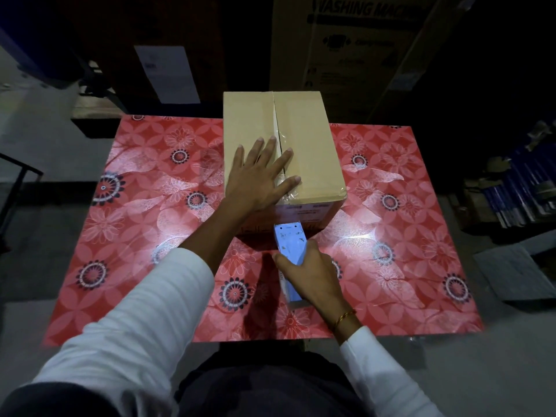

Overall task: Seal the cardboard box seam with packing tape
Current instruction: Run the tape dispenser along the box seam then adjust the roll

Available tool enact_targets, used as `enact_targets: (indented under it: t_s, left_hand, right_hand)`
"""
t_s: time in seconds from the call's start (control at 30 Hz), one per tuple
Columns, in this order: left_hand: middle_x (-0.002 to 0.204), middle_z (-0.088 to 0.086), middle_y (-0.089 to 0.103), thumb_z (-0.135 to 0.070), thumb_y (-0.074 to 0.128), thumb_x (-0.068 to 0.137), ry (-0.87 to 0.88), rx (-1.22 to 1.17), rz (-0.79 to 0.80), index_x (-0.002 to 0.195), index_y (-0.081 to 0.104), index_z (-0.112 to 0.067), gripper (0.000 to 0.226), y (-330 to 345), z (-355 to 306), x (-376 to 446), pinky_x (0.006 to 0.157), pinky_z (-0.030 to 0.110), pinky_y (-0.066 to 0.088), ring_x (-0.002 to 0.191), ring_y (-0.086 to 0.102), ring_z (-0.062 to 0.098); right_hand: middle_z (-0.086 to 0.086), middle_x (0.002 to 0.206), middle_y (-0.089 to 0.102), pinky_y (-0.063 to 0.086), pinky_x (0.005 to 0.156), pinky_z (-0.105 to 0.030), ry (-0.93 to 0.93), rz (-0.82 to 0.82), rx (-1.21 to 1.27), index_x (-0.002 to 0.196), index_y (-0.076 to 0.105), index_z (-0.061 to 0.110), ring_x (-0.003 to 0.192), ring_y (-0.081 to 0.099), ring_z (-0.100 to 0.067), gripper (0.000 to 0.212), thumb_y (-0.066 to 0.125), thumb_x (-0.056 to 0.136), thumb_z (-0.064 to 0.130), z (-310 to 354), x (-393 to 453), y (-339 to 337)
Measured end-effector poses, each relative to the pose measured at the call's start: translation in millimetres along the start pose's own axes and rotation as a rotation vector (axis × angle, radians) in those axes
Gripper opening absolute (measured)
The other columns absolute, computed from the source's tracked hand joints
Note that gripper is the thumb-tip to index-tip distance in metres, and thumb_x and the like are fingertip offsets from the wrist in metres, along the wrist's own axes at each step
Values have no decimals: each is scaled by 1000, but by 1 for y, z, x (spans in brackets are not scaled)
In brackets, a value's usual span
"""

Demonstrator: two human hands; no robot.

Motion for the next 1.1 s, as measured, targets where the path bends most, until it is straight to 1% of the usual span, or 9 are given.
enact_targets:
  t_s: [0.2,0.3,0.4,0.5,0.6,0.7,0.8,0.97,1.1]
  left_hand:
    - [169,2,1,-76,11,91,4,-4,8,157,11,-39,75,-1,1,1,121,56,-5,155,-4,23]
    - [169,2,1,-76,10,91,0,-5,-4,157,11,-40,76,-1,1,1,121,56,-5,155,-4,23]
    - [168,3,4,-76,14,91,4,-15,-13,157,16,-38,75,-2,0,1,121,56,-3,155,-1,24]
    - [163,9,28,-64,34,96,35,-173,-130,149,42,-26,66,-14,-1,-2,119,56,18,150,22,27]
    - [126,11,62,-36,55,97,15,-419,-476,118,67,-10,36,-44,-8,-22,91,47,49,117,53,27]
    - [80,9,59,-20,57,96,-10,-507,-618,81,60,-7,20,-49,-43,-63,68,37,41,77,48,21]
    - [78,6,55,-23,58,94,-7,-649,-394,78,57,-11,21,0,-88,-94,66,36,37,75,46,19]
    - [125,7,56,-36,65,89,-450,-1137,308,128,56,-20,43,101,-125,-109,97,38,49,114,58,23]
    - [99,3,69,-29,73,85,-506,-1236,358,103,65,-16,24,117,-146,-99,79,36,53,91,67,22]
  right_hand:
    - [5,73,75,53,58,-21,131,275,284,88,73,15,65,72,-7,40,75,80,54,-34,-1,28]
    - [1,89,77,57,73,-35,126,240,284,94,71,17,80,73,-14,48,74,74,61,-57,-6,41]
    - [3,80,60,47,67,-28,146,235,545,91,56,14,71,59,-12,36,76,87,44,-61,-2,30]
    - [-10,87,55,50,84,-39,108,264,801,93,54,5,82,59,-23,64,82,73,59,-66,2,20]
    - [-23,109,66,51,97,-47,128,264,1010,117,61,-10,102,65,-36,79,80,76,55,-85,8,14]
    - [-20,122,73,56,96,-45,203,221,1101,123,73,8,111,71,-34,47,68,90,41,-105,13,7]
    - [-22,127,71,55,100,-49,275,230,1241,128,71,9,106,69,-31,62,74,80,49,-121,20,4]
    - [-22,141,62,35,121,-51,303,201,1361,135,64,5,132,56,-36,79,81,74,50,-145,29,-12]
    - [-28,125,67,40,115,-59,265,64,1202,128,65,-2,120,62,-44,94,86,60,60,-164,43,-34]
Point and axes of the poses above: each hand's wrist, its own x-axis towards the middle knuckle, its own y-axis out of the palm, z = x × y, the point moved 7 cm from there along x, towards the middle knuckle
